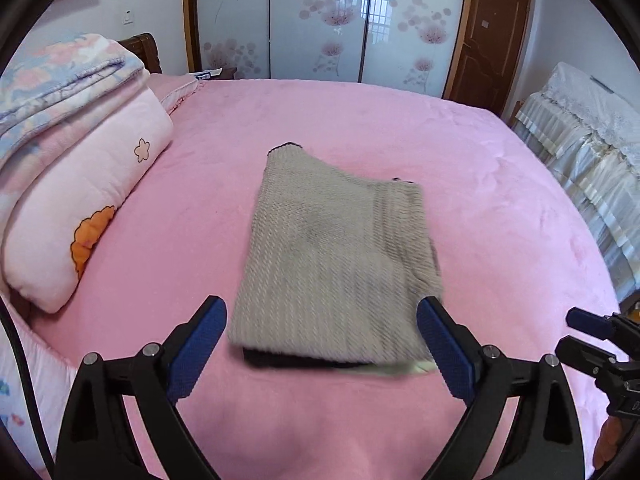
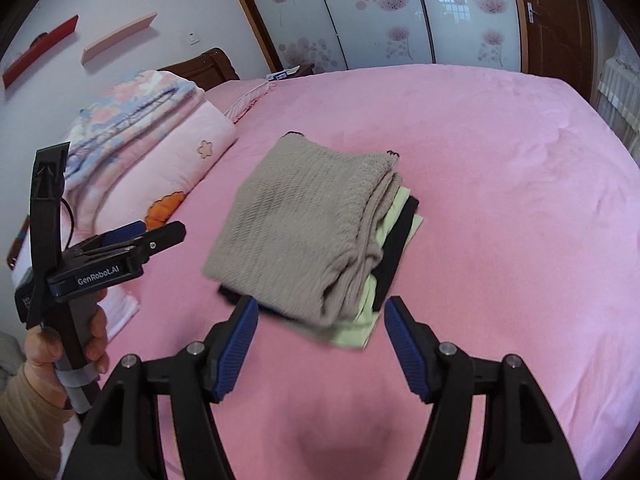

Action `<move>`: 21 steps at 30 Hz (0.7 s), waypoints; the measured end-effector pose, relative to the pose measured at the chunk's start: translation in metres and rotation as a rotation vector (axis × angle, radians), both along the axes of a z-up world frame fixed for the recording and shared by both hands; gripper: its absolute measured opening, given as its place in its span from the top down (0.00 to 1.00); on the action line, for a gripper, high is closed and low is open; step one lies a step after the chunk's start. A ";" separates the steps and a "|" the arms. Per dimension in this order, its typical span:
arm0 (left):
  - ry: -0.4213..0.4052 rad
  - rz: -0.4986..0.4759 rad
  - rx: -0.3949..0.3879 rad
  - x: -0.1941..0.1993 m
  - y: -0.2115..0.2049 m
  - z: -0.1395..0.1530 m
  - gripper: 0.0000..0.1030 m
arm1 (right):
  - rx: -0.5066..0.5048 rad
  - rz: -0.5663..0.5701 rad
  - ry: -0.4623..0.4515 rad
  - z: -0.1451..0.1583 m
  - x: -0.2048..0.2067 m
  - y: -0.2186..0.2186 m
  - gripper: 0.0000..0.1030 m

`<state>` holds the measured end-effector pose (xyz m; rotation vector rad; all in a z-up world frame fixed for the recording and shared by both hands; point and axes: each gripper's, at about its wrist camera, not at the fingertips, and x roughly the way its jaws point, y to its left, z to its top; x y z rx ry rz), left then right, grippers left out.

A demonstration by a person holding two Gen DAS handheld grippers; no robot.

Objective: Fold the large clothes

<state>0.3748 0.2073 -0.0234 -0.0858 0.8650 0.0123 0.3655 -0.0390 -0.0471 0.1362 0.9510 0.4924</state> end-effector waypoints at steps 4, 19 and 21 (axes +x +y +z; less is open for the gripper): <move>0.016 0.021 -0.034 -0.044 -0.020 0.031 0.07 | -0.036 -0.025 -0.057 0.036 -0.048 -0.017 0.36; -0.128 0.017 0.100 -0.203 -0.139 0.107 0.07 | -0.053 -0.182 -0.086 0.079 -0.178 -0.114 0.36; -0.165 0.005 0.104 -0.223 -0.156 0.116 0.07 | -0.053 -0.211 -0.098 0.081 -0.191 -0.128 0.36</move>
